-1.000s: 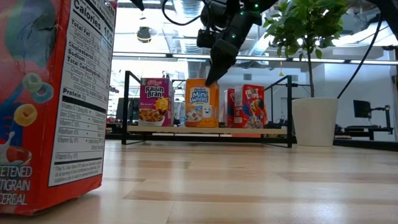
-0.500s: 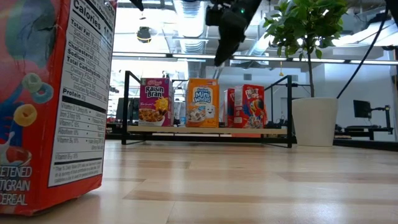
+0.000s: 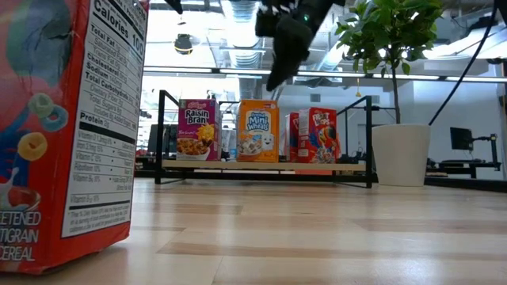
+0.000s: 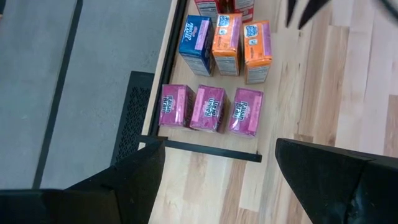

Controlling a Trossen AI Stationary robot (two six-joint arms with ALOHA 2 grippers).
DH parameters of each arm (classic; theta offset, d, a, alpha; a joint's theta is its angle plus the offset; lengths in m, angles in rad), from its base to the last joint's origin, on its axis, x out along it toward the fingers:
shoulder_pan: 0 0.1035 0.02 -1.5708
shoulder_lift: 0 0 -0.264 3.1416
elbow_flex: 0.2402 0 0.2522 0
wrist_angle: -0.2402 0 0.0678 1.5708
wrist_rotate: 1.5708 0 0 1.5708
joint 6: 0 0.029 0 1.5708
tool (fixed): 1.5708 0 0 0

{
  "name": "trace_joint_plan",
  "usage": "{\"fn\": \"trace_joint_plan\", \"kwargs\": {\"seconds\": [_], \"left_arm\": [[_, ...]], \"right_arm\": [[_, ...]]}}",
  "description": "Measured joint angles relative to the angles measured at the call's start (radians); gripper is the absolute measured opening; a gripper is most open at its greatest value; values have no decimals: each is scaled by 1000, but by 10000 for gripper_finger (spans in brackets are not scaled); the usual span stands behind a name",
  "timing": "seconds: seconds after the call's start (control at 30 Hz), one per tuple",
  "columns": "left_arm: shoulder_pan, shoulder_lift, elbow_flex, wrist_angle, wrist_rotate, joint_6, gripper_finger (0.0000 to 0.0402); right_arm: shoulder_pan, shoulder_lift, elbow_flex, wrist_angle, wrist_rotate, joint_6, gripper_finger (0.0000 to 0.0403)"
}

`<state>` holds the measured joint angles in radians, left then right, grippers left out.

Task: Stack cereal on shelf
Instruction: Put the orange cereal box on the shelf aligned with the other orange cereal box

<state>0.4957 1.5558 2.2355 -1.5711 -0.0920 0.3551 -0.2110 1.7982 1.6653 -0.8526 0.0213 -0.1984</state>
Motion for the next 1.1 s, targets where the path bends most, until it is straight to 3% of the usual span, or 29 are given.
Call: {"fn": "trace_joint_plan", "kwargs": {"seconds": [0.23,0.4,0.53,0.7,0.73,0.8,0.93,1.1], "left_arm": [[22,0,0,0,21,-43,297],[30,0,0,1,85,-117,269],[2,0,0,61,62,-140,199],[-95,3,-25,228,130,-177,63],[-124,4,-56,264,131,-182,33],[-181,7,-144,343,105,-193,12],[-285,-8,-394,544,-10,-194,4],[-328,-56,-737,864,-34,-238,0]], "right_arm": [[77,4,44,189,66,-49,47],[93,-64,40,165,136,-10,9],[126,-245,45,68,208,60,23],[195,-427,42,-27,426,190,30],[210,-463,44,-32,470,216,26],[240,-519,44,-59,538,255,18],[309,-575,43,-96,604,310,8],[392,-591,43,-153,712,356,27]]}}
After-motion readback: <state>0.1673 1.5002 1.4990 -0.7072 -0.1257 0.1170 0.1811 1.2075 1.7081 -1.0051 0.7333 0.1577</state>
